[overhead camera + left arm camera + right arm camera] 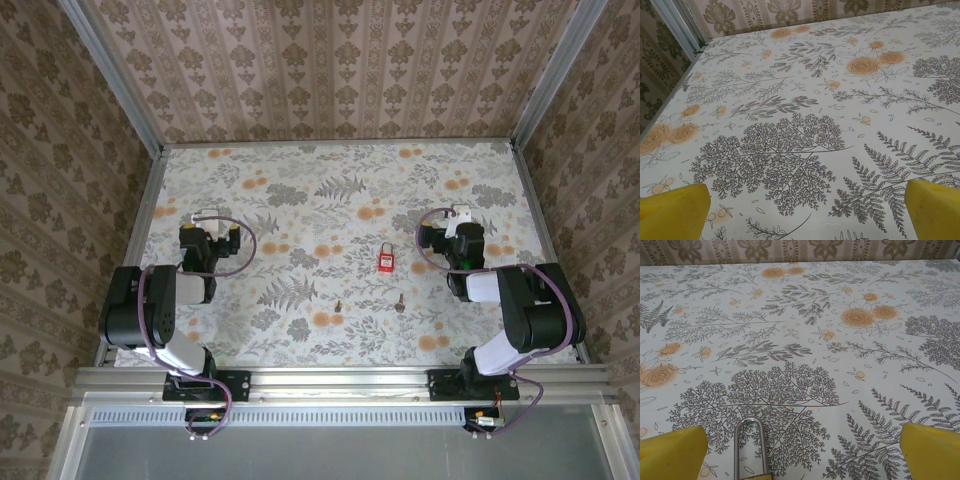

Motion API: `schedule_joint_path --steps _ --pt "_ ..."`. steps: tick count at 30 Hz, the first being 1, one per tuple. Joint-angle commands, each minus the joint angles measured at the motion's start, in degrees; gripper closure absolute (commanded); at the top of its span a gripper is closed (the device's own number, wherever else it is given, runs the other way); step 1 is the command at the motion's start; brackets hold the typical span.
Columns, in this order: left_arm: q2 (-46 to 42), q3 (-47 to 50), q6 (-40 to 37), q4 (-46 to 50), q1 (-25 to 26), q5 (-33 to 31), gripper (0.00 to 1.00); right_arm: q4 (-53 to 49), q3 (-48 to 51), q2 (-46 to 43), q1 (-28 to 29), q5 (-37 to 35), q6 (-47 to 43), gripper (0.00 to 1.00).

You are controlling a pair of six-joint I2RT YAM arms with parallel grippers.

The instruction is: Unlock with the key

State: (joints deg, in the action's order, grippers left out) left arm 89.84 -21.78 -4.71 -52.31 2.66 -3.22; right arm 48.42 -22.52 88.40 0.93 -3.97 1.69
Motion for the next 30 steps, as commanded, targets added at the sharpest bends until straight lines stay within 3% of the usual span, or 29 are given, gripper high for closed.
schedule_joint_path --steps 1,20,23,25,30 --pt "-1.0 0.4 -0.7 -2.1 0.5 -1.0 0.0 0.0 -1.0 -0.8 -0.1 1.0 -0.3 0.0" --pt "-1.4 -1.0 1.5 0.5 -1.0 -1.5 0.0 0.1 -0.9 -0.9 -0.2 1.2 -0.2 0.0" --pt "-6.9 -4.5 0.8 10.8 -1.1 0.5 0.0 -2.8 -1.8 -2.6 0.7 -2.6 0.1 0.0" --pt "-13.5 -7.9 1.2 21.7 -0.8 0.7 0.0 -11.4 -4.6 -6.8 2.0 -5.8 -0.5 0.0" --pt "-28.6 -13.5 3.0 36.4 1.6 1.9 0.0 -32.4 -14.6 -17.0 6.4 -12.5 1.9 0.0"
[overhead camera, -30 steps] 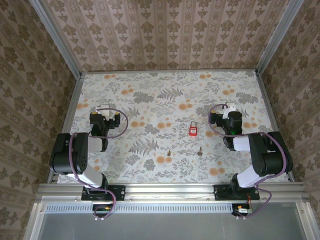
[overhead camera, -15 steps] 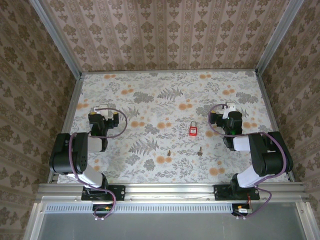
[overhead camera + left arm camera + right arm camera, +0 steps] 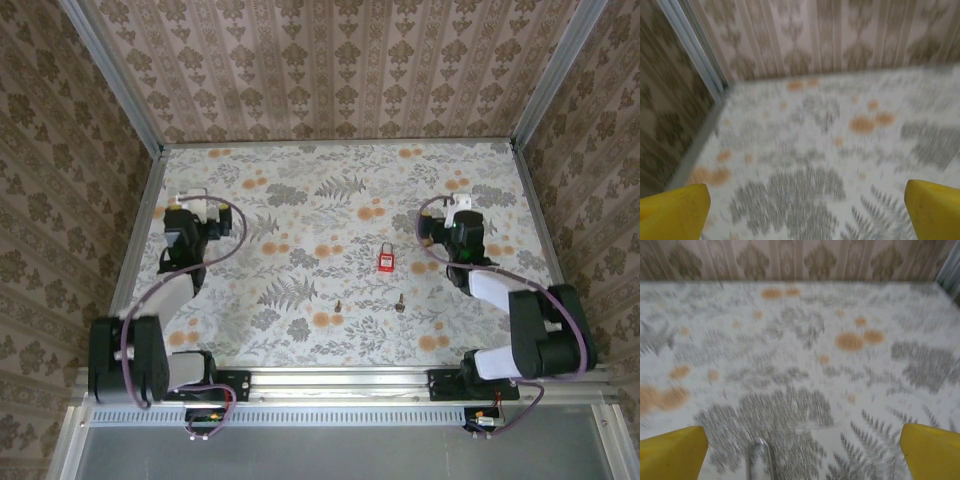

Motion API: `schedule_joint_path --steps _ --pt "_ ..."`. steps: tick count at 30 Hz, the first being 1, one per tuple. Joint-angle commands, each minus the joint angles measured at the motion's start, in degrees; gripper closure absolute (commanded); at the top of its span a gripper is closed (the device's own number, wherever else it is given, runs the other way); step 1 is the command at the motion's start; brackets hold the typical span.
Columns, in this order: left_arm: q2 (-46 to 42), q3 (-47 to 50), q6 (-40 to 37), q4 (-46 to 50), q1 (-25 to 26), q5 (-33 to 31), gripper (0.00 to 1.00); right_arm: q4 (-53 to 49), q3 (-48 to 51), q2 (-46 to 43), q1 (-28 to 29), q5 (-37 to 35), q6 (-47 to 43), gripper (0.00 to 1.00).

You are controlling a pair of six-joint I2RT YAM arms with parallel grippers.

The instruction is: Unlock with the key

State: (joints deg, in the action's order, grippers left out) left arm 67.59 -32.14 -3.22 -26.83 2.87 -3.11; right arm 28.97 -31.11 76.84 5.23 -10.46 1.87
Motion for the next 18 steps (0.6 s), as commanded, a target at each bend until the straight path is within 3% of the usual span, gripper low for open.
schedule_joint_path --steps 1,3,6,8,10,13,18 --pt "-9.3 -4.5 2.3 13.2 1.9 1.8 0.0 -18.8 -9.0 -7.0 3.4 -7.6 3.6 0.0" --pt "-14.0 -7.0 7.1 17.1 2.4 0.4 0.0 -27.9 -14.3 -9.6 5.5 -8.5 6.8 0.0" --pt "-19.9 -12.2 24.2 25.5 2.4 -2.2 0.0 -44.6 -22.2 -12.9 6.2 -8.7 21.1 0.0" --pt "-22.8 -16.6 33.8 32.1 2.1 -0.3 0.0 -56.0 -26.0 -14.5 5.0 -9.7 31.2 0.0" --pt "-25.3 -18.7 36.2 32.9 1.3 5.8 0.0 -59.5 -24.4 -17.3 3.2 -9.2 39.4 0.0" --pt "-29.3 -17.0 37.3 27.1 -0.4 13.3 0.0 -56.3 -18.4 -23.0 0.0 -0.6 38.9 0.0" --pt "-33.1 -10.6 55.6 21.6 -6.1 14.9 0.0 -64.8 -20.6 -21.1 0.0 1.5 37.2 0.0"
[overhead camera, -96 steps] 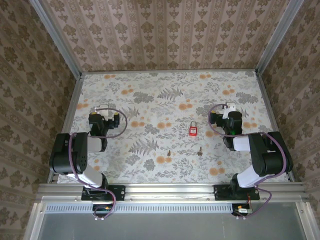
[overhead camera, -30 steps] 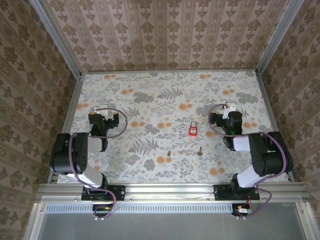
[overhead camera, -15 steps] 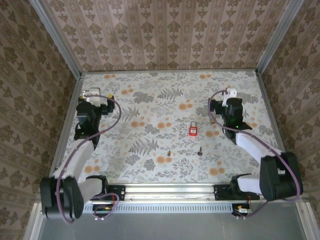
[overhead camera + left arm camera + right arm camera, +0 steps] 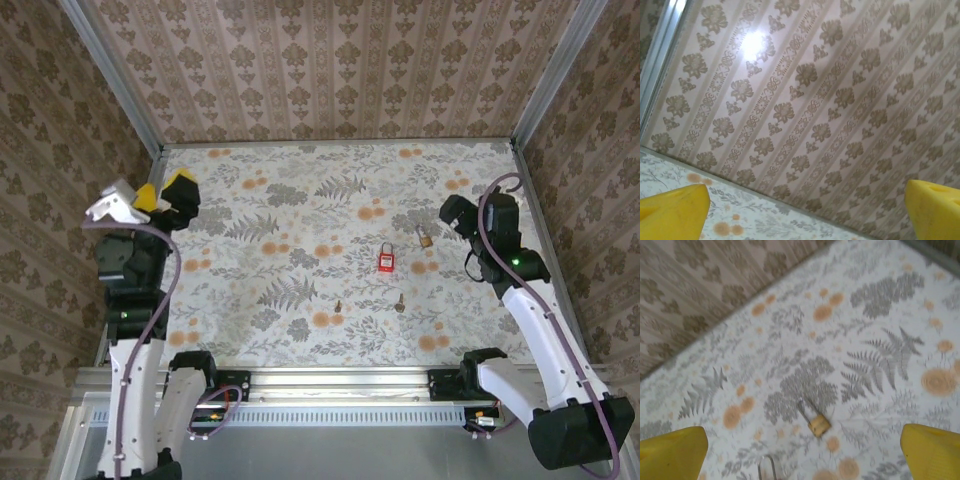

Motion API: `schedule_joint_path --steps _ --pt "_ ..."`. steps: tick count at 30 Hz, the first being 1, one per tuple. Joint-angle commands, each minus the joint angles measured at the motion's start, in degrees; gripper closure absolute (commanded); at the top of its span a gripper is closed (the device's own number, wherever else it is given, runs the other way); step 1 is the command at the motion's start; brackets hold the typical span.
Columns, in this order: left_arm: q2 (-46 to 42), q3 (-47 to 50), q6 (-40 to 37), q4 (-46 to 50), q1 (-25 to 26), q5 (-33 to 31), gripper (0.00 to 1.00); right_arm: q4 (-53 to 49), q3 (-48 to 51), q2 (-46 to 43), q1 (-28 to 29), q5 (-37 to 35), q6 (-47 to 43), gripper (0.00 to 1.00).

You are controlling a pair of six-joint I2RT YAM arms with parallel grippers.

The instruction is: Unlock with the key

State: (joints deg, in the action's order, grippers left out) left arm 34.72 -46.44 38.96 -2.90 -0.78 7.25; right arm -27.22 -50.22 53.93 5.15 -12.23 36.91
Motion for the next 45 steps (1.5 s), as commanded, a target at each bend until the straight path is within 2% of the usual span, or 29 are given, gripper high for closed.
schedule_joint_path --steps 1,5,8,10,12,16,18,22,25,29,33,38,43,45 --pt "0.0 5.7 15.2 -6.0 -3.6 6.6 0.0 -10.6 -2.4 3.3 0.1 3.8 1.7 0.01" --pt "4.9 8.4 22.2 -10.7 -6.4 11.9 0.0 -12.3 -2.7 8.2 1.2 8.4 -1.6 0.18" --pt "13.2 6.1 20.6 -13.2 -4.7 17.4 0.03 -10.7 -2.1 12.8 6.2 9.8 -5.0 0.22" --pt "19.9 0.8 16.4 -8.2 -1.1 19.1 0.05 -9.6 -2.8 17.5 10.6 11.1 -7.7 0.22" --pt "25.4 -5.8 9.8 0.5 3.9 17.3 0.06 -8.9 -4.0 22.1 13.1 12.9 -9.3 0.22" --pt "36.1 -18.8 -1.1 15.7 13.6 14.0 0.06 -4.7 -4.9 29.6 14.8 16.7 -10.4 0.15" --pt "40.0 -22.6 -2.6 19.3 16.2 13.2 0.06 -4.3 -6.3 32.8 15.2 18.0 -10.8 0.14" --pt "47.1 -29.1 -6.4 26.1 18.4 16.8 0.07 -4.7 -10.2 39.4 17.1 18.5 -12.5 0.14" --pt "48.6 -30.2 -9.6 28.7 20.2 16.4 0.06 -4.8 -12.4 42.8 18.6 18.8 -13.6 0.14" --pt "47.4 -26.1 -10.4 25.7 21.5 15.0 0.06 -7.4 -16.3 46.9 20.5 15.2 -14.3 0.17" --pt "46.9 -23.2 -10.1 24.0 21.7 15.4 0.06 -11.7 -19.5 49.6 22.7 5.6 -13.8 0.21" --pt "46.7 -22.8 -11.2 24.2 22.3 15.1 0.05 -14.9 -21.0 50.6 24.8 -1.7 -12.5 0.25" --pt "46.5 -22.7 -11.3 24.0 22.4 14.7 0.05 -14.5 -20.4 50.8 24.7 -4.3 -10.7 0.31" --pt "46.5 -22.7 -11.4 24.1 22.4 14.7 0.05 -13.7 -20.5 51.3 24.6 -2.4 -10.9 0.32"
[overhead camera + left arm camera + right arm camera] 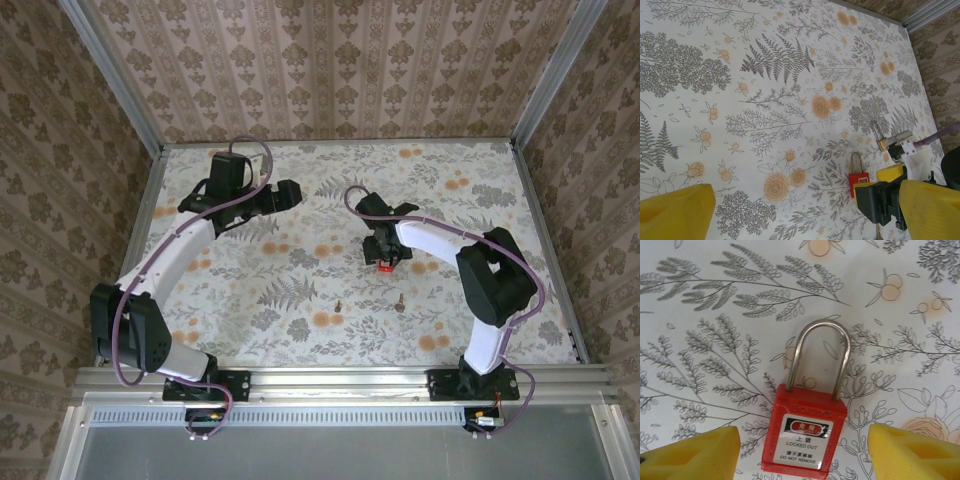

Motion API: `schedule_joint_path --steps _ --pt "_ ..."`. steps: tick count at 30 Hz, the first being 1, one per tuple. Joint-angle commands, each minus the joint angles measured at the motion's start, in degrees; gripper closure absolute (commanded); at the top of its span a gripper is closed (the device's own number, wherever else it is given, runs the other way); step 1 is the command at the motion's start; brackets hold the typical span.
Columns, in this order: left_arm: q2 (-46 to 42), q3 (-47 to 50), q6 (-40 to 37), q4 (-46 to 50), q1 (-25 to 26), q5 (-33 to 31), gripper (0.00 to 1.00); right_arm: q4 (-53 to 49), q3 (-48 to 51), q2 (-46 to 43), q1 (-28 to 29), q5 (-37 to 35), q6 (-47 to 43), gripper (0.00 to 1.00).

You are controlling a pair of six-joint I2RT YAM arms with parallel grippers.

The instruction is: Unlock with the key

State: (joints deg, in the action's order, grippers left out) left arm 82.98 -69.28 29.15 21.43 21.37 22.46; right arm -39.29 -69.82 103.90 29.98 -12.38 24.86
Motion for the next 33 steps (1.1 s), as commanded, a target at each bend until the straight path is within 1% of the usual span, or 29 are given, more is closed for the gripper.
schedule_joint_path --steps 1,4,8,12,16,18,20,24,27,33 --pt "-1.8 0.2 -1.7 -0.1 0.2 -0.6 0.05 -1.5 -1.1 1.6 -0.2 -1.3 1.2 0.33" --pt "-2.0 0.2 -1.8 -0.2 0.2 -0.7 0.05 -1.3 -1.7 2.9 -0.3 0.9 0.7 0.37" --pt "-2.1 0.4 -1.8 -0.2 0.3 -0.9 0.04 -1.2 -1.3 3.2 -0.7 0.9 1.0 0.43" --pt "-2.2 0.8 -1.4 -1.1 0.5 -0.1 0.04 0.7 0.4 2.1 -1.5 3.4 2.4 0.47" --pt "-2.1 0.7 -1.6 -1.1 0.7 0.1 0.03 0.6 -0.2 3.2 -1.4 4.4 2.1 0.49" --pt "-2.1 0.0 -2.9 -0.3 0.7 0.5 0.03 1.5 0.3 3.2 -1.2 4.2 2.4 0.5" --pt "-2.3 -0.6 -3.4 0.2 0.6 0.5 0.03 3.2 1.4 2.3 -0.7 4.5 2.3 0.53" --pt "-2.6 -0.2 -3.7 -0.3 0.5 0.6 0.03 4.3 1.5 0.9 1.2 4.3 0.5 0.55" --pt "-2.6 -0.9 -4.4 0.4 0.2 1.3 0.03 6.8 1.6 0.0 3.0 6.0 -1.9 0.55" --pt "-3.8 -0.4 -4.8 -0.4 -0.6 1.5 0.02 10.1 -1.1 1.5 9.7 9.8 -10.4 0.55"
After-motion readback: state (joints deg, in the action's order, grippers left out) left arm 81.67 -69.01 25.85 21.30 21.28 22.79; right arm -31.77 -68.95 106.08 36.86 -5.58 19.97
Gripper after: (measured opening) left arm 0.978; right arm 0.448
